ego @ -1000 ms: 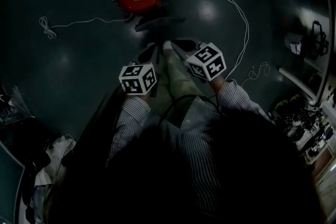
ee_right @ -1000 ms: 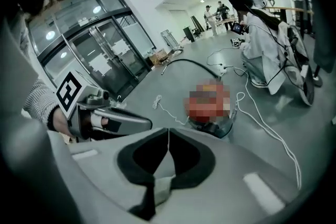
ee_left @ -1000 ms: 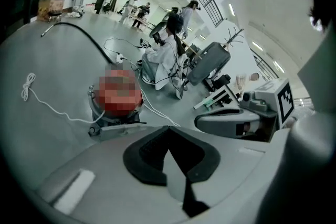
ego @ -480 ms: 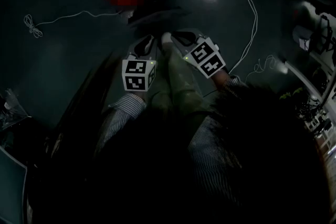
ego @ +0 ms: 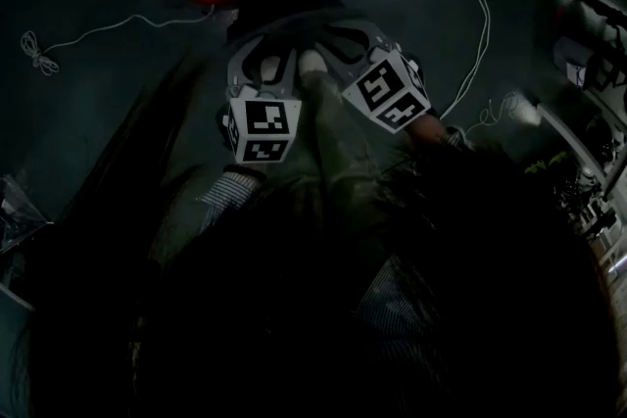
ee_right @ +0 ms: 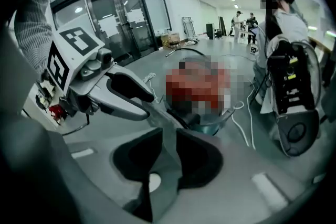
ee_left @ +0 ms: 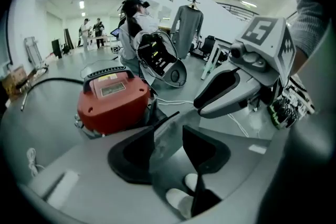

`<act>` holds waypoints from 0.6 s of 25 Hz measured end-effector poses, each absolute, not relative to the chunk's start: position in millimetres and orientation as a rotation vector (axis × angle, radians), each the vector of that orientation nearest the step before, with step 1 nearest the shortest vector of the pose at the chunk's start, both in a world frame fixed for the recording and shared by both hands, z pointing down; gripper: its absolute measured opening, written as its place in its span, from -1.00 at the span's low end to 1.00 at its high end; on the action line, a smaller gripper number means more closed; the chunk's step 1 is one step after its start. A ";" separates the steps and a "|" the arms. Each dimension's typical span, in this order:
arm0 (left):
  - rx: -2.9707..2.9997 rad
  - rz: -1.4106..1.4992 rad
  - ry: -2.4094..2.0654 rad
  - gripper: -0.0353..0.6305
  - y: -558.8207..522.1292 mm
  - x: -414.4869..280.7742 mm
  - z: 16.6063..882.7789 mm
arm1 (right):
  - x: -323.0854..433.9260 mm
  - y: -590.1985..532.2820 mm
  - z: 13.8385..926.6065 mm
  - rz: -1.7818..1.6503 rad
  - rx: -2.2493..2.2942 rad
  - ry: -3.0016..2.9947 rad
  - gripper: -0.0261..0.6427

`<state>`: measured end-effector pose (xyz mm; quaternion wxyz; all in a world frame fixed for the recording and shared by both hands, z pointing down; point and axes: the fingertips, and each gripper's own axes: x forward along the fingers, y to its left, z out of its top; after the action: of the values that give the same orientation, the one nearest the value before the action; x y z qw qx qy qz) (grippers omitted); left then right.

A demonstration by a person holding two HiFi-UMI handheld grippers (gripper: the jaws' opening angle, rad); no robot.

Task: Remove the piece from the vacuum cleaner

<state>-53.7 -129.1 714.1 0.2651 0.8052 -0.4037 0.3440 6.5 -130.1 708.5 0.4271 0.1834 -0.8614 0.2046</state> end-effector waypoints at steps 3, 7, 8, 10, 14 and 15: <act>2.246 1.085 -1.105 -0.32 -142.1 -61.4 721.7 | 8.0 -141.0 717.7 0.397 0.451 -2.123 -0.66; 2.273 1.231 -1.059 -0.31 -148.8 -68.5 735.6 | 8.0 -150.3 731.3 0.280 0.411 -2.077 -0.61; 2.267 1.251 -1.040 -0.31 -148.7 -69.5 739.3 | 7.9 -151.6 735.1 0.262 0.397 -2.066 -0.60; 2.248 1.279 -1.007 -0.33 -147.0 -71.7 746.9 | 7.4 -152.7 744.0 0.238 0.363 -2.038 -0.60; 2.216 1.301 -0.959 -0.54 -141.7 -73.1 759.7 | 6.8 -149.6 763.1 0.243 0.285 -1.974 -0.60; 2.216 1.308 -0.950 -0.56 -140.6 -72.7 761.5 | 6.6 -149.0 765.9 0.246 0.281 -1.964 -0.60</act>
<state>-72.7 -140.6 761.5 0.1981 0.7918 -0.3393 0.4675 6.6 -149.0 765.9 0.5408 0.1182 -0.8263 0.1037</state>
